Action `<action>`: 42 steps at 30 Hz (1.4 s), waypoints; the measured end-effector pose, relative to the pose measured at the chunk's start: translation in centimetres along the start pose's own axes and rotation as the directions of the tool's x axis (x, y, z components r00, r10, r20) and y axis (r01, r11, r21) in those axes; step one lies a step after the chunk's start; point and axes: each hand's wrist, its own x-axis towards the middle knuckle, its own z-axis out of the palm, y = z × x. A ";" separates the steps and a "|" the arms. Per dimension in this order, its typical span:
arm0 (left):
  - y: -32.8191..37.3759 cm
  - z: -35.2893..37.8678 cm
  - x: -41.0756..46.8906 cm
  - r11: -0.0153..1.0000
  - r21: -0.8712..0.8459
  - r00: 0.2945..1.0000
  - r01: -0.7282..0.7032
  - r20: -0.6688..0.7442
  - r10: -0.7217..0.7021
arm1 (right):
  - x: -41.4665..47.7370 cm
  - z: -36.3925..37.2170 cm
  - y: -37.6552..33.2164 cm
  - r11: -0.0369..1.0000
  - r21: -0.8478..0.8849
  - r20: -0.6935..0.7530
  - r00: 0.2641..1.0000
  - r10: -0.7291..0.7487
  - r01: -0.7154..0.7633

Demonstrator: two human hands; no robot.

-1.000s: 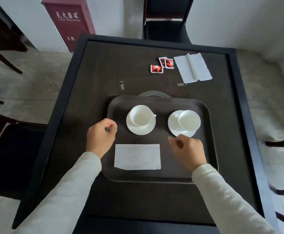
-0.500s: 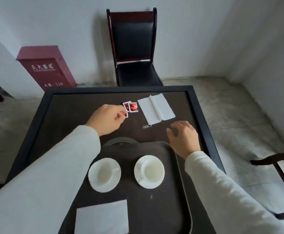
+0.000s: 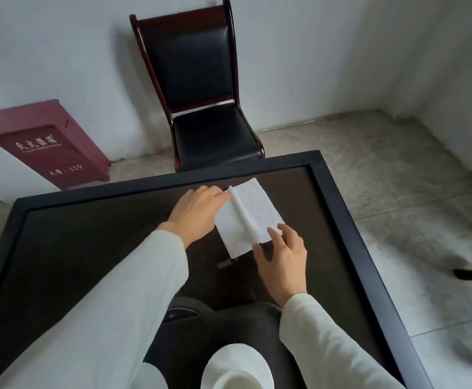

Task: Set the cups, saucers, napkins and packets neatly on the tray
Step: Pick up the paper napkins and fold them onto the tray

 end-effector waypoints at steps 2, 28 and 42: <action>-0.5 1.2 1.9 0.997 0.065 0.999 -0.037 0.019 0.036 | 0.5 1.9 0.9 1.000 0.016 -0.032 0.999 0.001 0.000; -2.6 5.3 8.5 0.953 0.098 0.957 -0.287 -0.009 0.289 | 1.9 4.9 2.6 0.970 0.240 -0.122 0.990 0.067 -0.036; -1.5 -3.7 -4.9 0.481 -0.861 0.986 0.169 0.142 -0.094 | 1.8 -8.8 -1.3 0.725 0.681 0.092 0.994 0.057 -0.105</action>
